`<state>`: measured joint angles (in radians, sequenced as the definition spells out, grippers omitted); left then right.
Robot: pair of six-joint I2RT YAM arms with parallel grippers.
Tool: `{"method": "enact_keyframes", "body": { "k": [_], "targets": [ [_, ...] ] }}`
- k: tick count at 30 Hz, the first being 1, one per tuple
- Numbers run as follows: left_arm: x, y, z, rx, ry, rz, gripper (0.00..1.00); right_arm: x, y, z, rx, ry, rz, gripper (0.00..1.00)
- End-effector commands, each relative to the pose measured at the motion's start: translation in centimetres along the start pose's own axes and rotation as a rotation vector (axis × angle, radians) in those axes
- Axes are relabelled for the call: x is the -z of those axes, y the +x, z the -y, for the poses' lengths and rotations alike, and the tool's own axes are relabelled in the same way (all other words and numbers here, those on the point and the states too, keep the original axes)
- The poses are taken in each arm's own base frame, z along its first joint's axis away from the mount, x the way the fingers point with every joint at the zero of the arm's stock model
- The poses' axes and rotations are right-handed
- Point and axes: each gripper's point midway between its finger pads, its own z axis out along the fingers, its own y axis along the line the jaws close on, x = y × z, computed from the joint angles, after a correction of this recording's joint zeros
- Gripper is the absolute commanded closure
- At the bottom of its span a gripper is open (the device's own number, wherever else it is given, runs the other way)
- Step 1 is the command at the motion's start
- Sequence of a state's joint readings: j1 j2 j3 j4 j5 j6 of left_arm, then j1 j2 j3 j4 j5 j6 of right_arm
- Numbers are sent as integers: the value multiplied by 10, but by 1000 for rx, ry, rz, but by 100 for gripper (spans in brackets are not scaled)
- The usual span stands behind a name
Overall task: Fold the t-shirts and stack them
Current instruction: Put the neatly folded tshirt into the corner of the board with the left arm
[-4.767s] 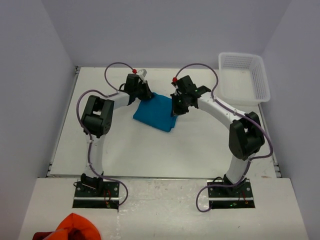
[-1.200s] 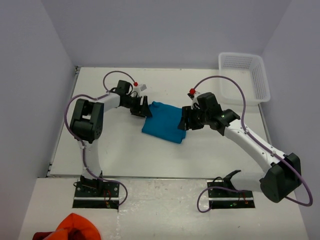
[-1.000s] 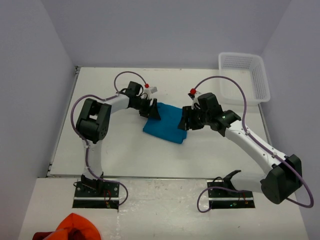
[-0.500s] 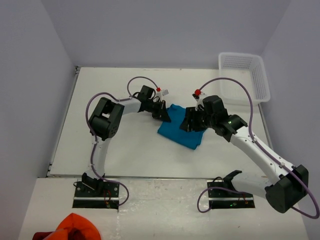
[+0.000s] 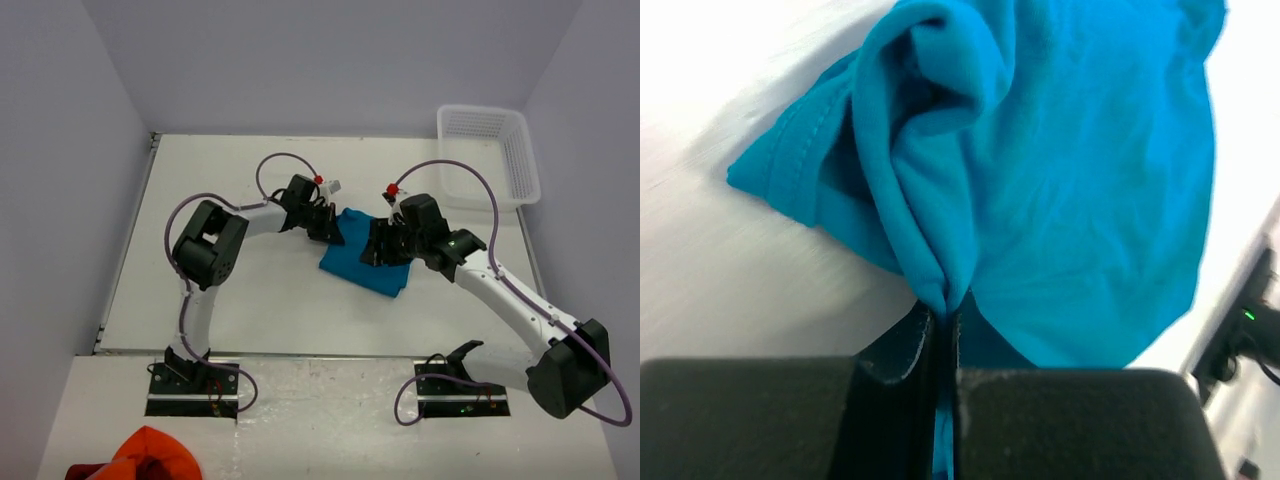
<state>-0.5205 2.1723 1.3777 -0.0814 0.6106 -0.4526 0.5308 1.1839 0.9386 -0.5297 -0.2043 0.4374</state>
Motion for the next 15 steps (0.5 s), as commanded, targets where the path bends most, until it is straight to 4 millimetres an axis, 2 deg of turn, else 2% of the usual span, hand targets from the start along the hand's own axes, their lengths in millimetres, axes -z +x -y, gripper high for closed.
{"method": "enact_keyframes", "body": {
  "k": [1,2,3,5,6,9,11,12,15],
  "targets": [
    [26,44,-87,54,-444,-97,100,0,-13,-1,-1,7,44,46],
    [32,38,-85,54,-460,-92,100,0,-13,-1,-2,5,46,46],
    [39,19,-78,31,-465,-53,100,1,-14,-2,0,1,48,46],
    [50,7,-84,36,-506,-42,100,1,-14,-3,-4,-1,47,46],
    [55,-9,-84,22,-516,-15,100,1,-15,-4,-3,-2,48,46],
    [68,-26,-95,20,-550,-2,100,1,-13,-3,0,0,42,46],
    [85,-39,-114,31,-576,12,100,0,-11,-1,-2,4,34,46],
    [87,-41,-115,24,-588,6,100,1,-10,-2,-4,-1,32,46],
    [118,-55,-150,63,-658,32,100,2,-6,-6,-14,-21,21,46]
  ]
}}
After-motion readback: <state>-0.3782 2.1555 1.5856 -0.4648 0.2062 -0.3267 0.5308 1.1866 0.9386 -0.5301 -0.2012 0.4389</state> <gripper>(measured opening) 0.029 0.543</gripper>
